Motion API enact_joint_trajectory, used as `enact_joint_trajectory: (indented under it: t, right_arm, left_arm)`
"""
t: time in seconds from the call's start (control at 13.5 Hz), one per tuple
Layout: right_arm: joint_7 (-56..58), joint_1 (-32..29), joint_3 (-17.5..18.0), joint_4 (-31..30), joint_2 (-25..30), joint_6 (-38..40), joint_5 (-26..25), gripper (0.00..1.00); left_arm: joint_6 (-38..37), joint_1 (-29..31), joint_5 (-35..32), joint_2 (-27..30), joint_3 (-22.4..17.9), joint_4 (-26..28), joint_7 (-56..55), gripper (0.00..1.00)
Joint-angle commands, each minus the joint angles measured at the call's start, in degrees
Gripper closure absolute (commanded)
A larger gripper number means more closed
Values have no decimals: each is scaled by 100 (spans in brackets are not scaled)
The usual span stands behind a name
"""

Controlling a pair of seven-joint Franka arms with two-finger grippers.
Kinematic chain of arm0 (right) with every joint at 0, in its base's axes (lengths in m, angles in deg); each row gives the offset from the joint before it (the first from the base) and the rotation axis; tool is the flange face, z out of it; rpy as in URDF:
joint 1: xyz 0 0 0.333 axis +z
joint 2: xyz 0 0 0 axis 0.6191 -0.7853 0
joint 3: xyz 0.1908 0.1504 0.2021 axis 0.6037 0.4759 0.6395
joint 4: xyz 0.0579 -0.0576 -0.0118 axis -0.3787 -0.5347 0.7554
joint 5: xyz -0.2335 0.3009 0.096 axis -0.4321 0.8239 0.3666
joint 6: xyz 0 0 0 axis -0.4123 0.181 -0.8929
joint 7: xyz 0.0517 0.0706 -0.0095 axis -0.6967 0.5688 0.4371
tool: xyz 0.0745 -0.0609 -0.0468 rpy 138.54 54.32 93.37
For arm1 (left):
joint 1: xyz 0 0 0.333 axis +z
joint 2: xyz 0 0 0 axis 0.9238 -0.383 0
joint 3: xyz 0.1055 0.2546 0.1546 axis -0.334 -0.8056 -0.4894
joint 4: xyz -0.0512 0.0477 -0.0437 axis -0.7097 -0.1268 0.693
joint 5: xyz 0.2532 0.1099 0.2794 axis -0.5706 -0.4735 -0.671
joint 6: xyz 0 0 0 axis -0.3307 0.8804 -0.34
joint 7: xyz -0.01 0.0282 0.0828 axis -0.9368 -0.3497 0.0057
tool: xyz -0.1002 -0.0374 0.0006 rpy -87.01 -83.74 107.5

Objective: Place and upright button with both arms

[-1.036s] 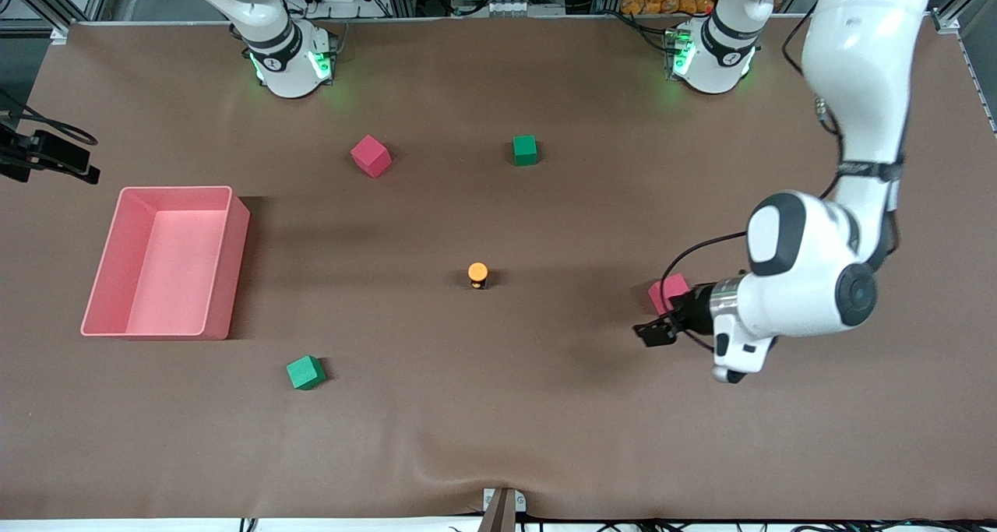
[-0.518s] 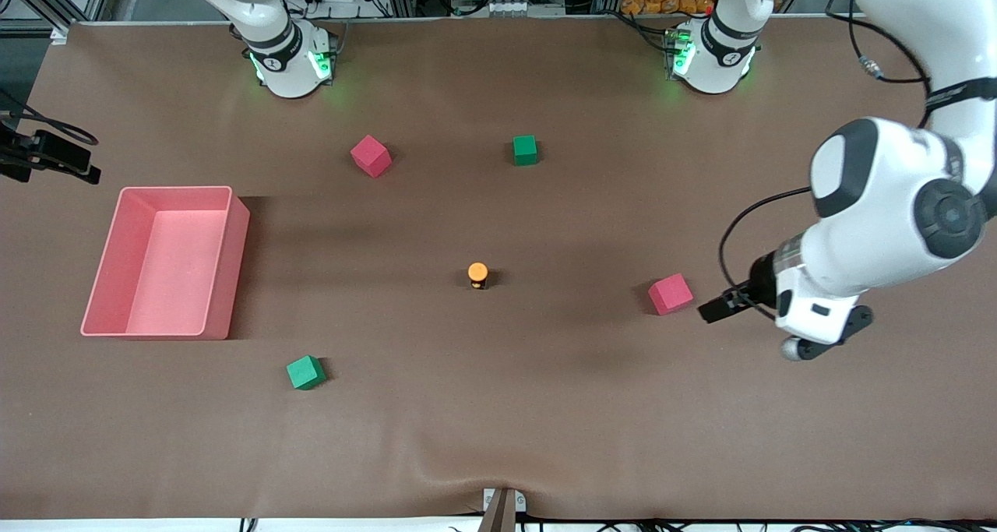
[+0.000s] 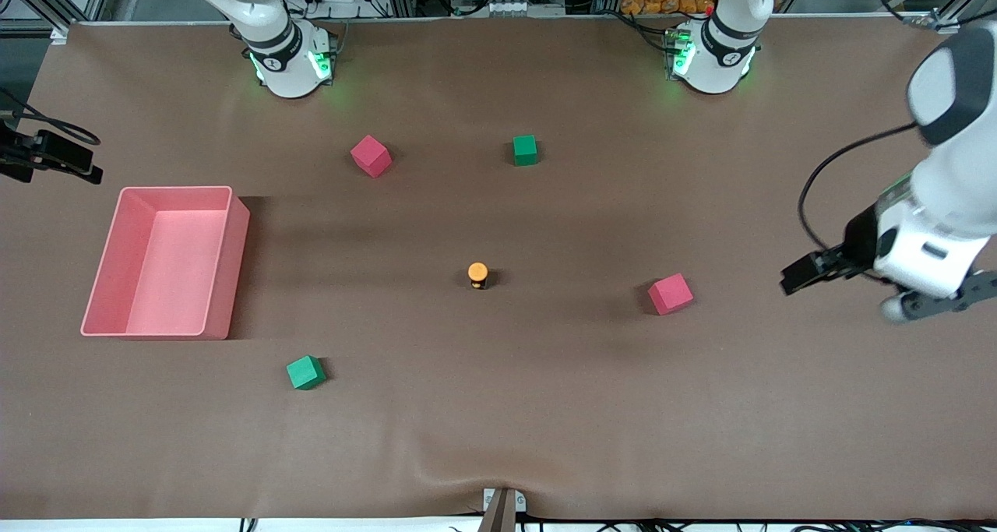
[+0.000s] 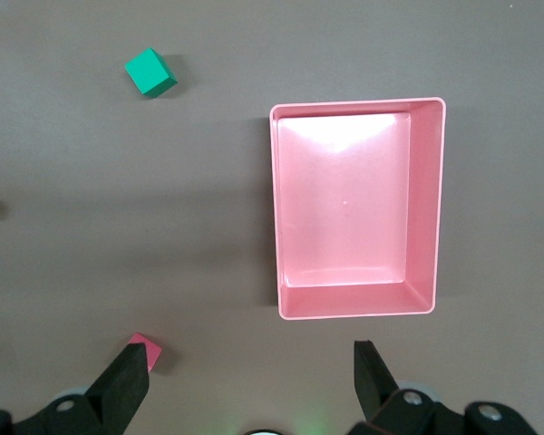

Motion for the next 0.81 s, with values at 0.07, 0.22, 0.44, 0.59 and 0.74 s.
enact_joint_trajectory:
  t: [0.07,0.22,0.44,0.59,0.74]
  right_arm:
    - [-60,-30,34,4,39,82,17,0]
    - [-42,-48,25,-57,109,91,16,0]
    - [-51,-21,34,-233,206,65,16,0]
    - [-51,-39,34,-234,215,56,25,0]
    - [-60,-48,25,-234,215,64,34,0]
  left_arm:
    - [-692,39,-69,797,-142,394,506,0]
    - [-711,-4,-78,1368,-317,972,558,0]
    - [-737,-57,-16,1791,-528,1361,760,0]
    - [-746,-171,-16,1933,-739,1485,874,0]
    - [-763,-172,-16,1916,-914,1442,1251,0]
